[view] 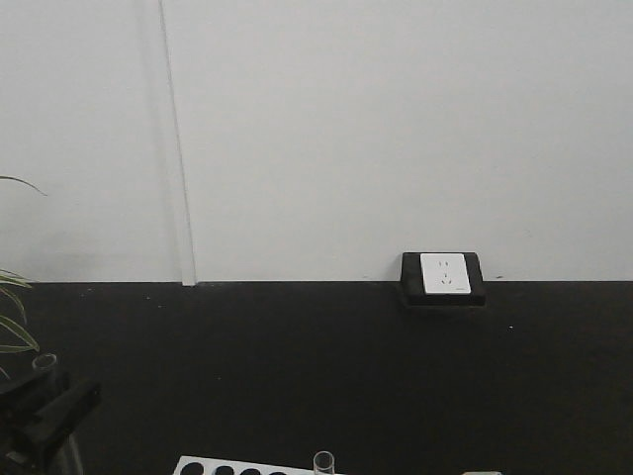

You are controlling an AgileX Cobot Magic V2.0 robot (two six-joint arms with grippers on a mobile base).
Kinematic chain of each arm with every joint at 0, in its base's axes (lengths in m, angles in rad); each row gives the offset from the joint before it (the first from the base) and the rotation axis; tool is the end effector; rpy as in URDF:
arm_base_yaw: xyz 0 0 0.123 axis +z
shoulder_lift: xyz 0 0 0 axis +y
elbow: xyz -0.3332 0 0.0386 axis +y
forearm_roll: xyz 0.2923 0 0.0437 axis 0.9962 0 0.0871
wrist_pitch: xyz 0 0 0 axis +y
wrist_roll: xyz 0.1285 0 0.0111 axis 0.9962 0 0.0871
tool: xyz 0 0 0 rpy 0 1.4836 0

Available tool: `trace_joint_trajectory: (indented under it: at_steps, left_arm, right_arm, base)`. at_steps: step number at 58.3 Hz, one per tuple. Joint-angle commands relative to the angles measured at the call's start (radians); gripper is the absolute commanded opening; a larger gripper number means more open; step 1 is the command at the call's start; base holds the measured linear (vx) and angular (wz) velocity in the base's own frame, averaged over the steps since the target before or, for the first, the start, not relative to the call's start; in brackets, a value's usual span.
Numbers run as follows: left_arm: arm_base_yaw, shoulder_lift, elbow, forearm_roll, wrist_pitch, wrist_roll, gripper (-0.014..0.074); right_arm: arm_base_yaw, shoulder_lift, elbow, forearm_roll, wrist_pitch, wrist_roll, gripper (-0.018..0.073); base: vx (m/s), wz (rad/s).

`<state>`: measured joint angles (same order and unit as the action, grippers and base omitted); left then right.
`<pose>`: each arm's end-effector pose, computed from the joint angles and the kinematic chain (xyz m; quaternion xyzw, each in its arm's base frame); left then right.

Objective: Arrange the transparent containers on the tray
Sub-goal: 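Move the right gripper down around another glass tube in the rack, then close the right gripper on the tube and lift it out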

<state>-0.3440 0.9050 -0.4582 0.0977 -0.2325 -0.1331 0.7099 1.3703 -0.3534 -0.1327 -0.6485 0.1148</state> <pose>0.2202 -0.0819 0.3054 0.1218 0.7410 -0.1336 0.6467 0.2100 0.1940 0.1953 -0.2972 0.7430 0.2406 0.5493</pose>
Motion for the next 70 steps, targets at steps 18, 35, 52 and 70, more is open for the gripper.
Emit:
trace_joint_trajectory:
  at_steps: [18, 35, 52, 70]
  left_arm:
    - [-0.003, -0.014, -0.036, -0.011, -0.080, -0.002, 0.0048]
    - [-0.003, -0.014, -0.036, -0.011, -0.080, -0.001, 0.0048]
    - [-0.003, -0.014, -0.036, -0.011, -0.080, -0.001, 0.0048]
    - [-0.003, -0.014, -0.036, -0.011, -0.081, -0.002, 0.0048]
  right_arm:
    - [-0.001, 0.153, -0.219, -0.021, -0.109, 0.001, 0.0493]
    - [-0.001, 0.243, -0.267, -0.040, -0.097, 0.016, 0.0493]
    - [-0.001, 0.243, -0.267, -0.035, -0.085, 0.040, 0.0485]
    - [-0.001, 0.243, -0.267, -0.033, -0.073, 0.045, 0.0309]
  base:
    - [0.00, 0.00]
    - [0.00, 0.00]
    - [0.00, 0.00]
    - [0.00, 0.00]
